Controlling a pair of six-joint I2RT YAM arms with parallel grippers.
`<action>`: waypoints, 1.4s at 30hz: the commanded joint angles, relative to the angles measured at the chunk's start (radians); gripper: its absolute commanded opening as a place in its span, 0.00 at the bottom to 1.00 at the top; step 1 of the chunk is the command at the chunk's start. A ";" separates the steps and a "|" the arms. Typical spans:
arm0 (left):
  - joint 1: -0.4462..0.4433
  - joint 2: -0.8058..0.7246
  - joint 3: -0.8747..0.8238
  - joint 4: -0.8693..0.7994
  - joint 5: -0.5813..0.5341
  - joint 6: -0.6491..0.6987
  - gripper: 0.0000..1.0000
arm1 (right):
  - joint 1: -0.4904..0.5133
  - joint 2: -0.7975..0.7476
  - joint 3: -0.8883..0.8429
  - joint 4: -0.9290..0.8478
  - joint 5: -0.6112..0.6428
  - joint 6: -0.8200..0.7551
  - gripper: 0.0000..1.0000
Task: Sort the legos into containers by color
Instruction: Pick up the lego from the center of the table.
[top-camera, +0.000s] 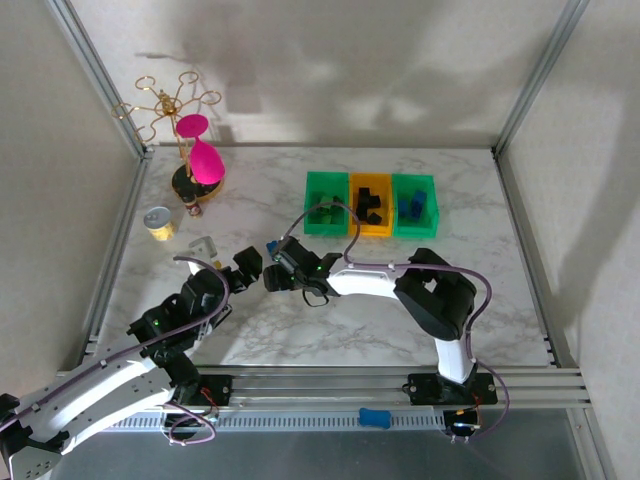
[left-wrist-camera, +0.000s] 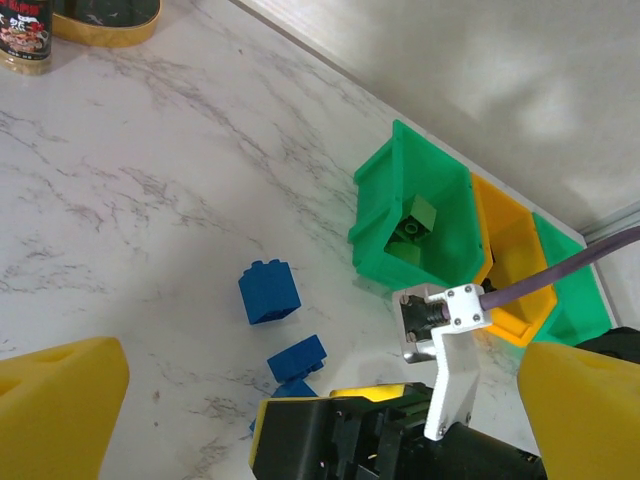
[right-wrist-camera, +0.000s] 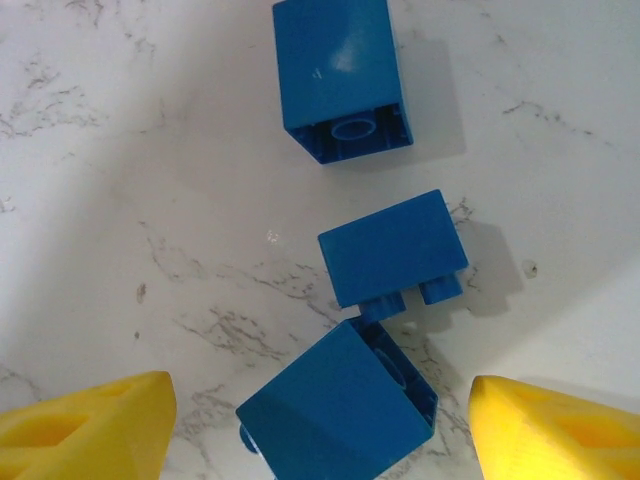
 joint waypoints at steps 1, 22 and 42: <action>0.007 0.003 -0.015 -0.021 -0.026 -0.011 1.00 | 0.011 0.025 0.026 -0.032 0.051 0.032 0.77; 0.007 0.044 -0.019 0.018 -0.009 -0.012 1.00 | 0.011 -0.011 -0.008 -0.114 0.123 -0.007 0.51; 0.008 0.055 -0.010 0.030 0.003 0.001 1.00 | 0.003 -0.104 -0.044 -0.142 0.171 -0.017 0.35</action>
